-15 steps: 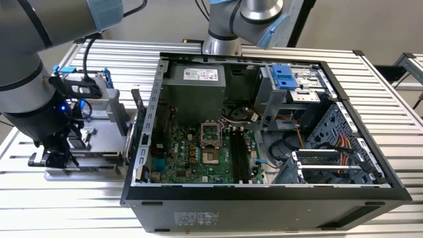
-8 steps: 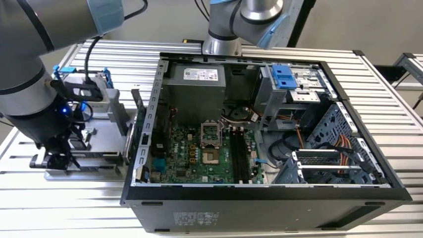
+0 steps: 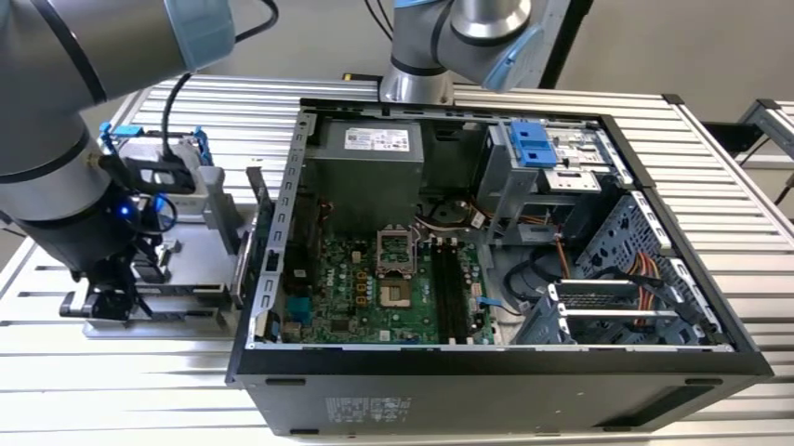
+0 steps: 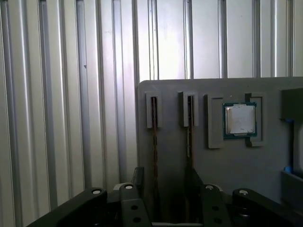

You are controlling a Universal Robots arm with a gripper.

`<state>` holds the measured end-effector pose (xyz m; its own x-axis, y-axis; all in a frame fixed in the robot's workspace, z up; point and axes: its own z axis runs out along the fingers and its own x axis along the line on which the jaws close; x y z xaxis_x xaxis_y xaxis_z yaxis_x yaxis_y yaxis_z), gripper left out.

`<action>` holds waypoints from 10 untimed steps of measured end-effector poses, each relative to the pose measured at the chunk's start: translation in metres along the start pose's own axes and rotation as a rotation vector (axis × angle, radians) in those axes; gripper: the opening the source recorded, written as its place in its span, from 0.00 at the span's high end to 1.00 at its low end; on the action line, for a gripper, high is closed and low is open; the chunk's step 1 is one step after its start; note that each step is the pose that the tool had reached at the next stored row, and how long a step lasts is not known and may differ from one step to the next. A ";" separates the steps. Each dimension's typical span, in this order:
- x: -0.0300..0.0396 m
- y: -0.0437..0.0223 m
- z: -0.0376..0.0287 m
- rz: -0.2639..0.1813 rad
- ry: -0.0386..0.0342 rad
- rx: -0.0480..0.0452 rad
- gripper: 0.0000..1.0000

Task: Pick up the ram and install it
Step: 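Pick up the ram and move it above insertion slot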

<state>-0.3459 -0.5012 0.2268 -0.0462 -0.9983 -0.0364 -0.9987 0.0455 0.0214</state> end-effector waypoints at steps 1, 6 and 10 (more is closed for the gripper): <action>-0.0003 0.0000 0.0008 0.001 0.0000 0.0001 0.00; -0.0020 -0.0001 0.0051 0.001 0.0000 0.0002 0.00; -0.0026 -0.0003 0.0089 0.001 0.0001 0.0001 0.00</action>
<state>-0.3457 -0.4983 0.2179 -0.0472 -0.9982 -0.0363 -0.9987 0.0465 0.0213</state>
